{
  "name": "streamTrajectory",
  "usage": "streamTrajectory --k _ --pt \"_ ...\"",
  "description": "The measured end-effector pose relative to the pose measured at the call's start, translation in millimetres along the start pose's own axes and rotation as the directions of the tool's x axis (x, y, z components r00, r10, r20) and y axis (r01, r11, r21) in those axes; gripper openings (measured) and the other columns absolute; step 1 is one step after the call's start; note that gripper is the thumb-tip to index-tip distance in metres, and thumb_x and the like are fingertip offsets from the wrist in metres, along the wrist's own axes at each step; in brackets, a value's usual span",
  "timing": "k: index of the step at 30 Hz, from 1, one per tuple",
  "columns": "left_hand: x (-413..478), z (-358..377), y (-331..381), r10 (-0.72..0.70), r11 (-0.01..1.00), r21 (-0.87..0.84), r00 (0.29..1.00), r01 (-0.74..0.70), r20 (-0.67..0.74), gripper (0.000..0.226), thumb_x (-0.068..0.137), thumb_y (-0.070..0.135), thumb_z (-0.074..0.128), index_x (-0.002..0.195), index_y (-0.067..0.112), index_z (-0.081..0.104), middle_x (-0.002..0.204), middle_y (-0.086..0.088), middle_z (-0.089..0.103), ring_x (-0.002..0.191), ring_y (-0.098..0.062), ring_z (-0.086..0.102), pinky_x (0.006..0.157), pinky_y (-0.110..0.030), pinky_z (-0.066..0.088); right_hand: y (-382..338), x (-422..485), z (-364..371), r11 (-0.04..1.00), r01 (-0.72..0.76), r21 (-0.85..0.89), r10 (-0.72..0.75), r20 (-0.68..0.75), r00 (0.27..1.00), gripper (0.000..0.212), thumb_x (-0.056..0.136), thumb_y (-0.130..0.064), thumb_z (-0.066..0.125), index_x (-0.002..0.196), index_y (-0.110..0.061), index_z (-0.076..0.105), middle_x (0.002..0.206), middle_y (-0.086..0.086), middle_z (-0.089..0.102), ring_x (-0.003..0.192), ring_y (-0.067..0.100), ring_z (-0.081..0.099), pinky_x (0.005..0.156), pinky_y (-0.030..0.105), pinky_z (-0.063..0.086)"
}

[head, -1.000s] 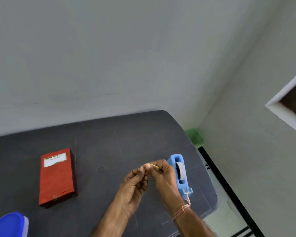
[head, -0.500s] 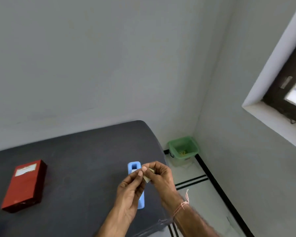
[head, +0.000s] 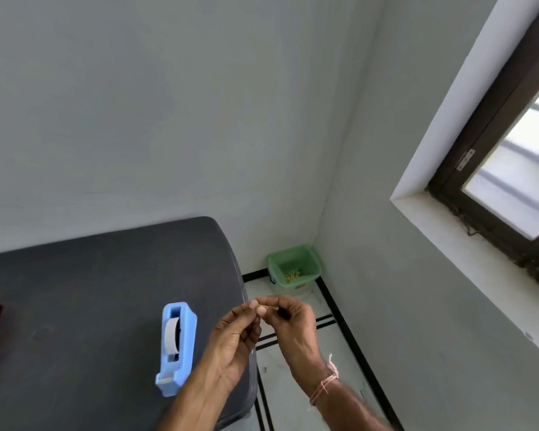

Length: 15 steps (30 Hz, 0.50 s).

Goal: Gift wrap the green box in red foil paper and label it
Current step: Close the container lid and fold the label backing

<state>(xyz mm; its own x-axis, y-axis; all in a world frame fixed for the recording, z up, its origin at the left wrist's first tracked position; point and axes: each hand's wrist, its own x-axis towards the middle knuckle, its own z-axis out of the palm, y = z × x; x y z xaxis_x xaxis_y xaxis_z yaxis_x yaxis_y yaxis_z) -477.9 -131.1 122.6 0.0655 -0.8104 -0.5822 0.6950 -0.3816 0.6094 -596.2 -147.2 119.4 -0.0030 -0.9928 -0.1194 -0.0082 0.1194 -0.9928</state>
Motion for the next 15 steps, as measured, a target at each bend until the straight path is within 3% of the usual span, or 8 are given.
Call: streamTrajectory --k 5,9,12,15 --pt "35.0 26.0 -12.8 -0.001 0.999 -0.042 1.0 0.002 0.025 0.008 0.089 0.005 0.067 0.093 -0.001 0.072 0.074 -0.01 0.07 0.061 -0.012 0.066 0.056 -0.021 0.059 -4.1 43.4 -16.4 0.997 -0.016 -0.077 0.005 -0.131 0.991 0.011 0.087 -0.015 0.079 0.076 -0.016 0.077 0.074 -0.002 0.074 0.071 0.004 0.066 0.074 0.025 0.056" --pt "64.8 38.8 -8.8 -0.077 0.991 -0.105 0.994 0.085 0.078 0.019 0.08 0.012 0.07 0.096 0.001 0.072 0.084 -0.013 0.074 0.072 -0.016 0.073 0.062 -0.024 0.061 -2.1 67.4 -17.1 0.997 -0.068 0.036 0.07 -0.053 0.996 0.012 0.091 -0.013 0.074 0.079 -0.011 0.074 0.078 0.001 0.07 0.08 0.011 0.066 0.08 0.028 0.054" --pt "87.2 47.8 -4.3 -0.051 0.985 -0.163 0.997 0.06 0.055 0.019 0.077 0.014 0.07 0.092 0.002 0.071 0.087 -0.015 0.074 0.075 -0.019 0.072 0.064 -0.025 0.062 4.5 91.5 -14.8 0.991 -0.094 0.096 0.096 -0.023 0.995 0.011 0.091 -0.015 0.075 0.085 -0.006 0.074 0.089 0.016 0.07 0.088 0.02 0.067 0.086 0.033 0.056" --pt "111.9 59.9 -1.5 -0.008 0.985 -0.172 1.0 0.004 -0.018 0.018 0.077 0.012 0.069 0.09 0.0 0.069 0.089 -0.019 0.073 0.076 -0.022 0.073 0.063 -0.025 0.062 8.7 122.7 -12.5 0.976 -0.152 0.156 0.15 0.025 0.988 0.014 0.092 -0.014 0.073 0.089 0.0 0.075 0.09 0.021 0.073 0.086 0.021 0.07 0.079 0.028 0.057"
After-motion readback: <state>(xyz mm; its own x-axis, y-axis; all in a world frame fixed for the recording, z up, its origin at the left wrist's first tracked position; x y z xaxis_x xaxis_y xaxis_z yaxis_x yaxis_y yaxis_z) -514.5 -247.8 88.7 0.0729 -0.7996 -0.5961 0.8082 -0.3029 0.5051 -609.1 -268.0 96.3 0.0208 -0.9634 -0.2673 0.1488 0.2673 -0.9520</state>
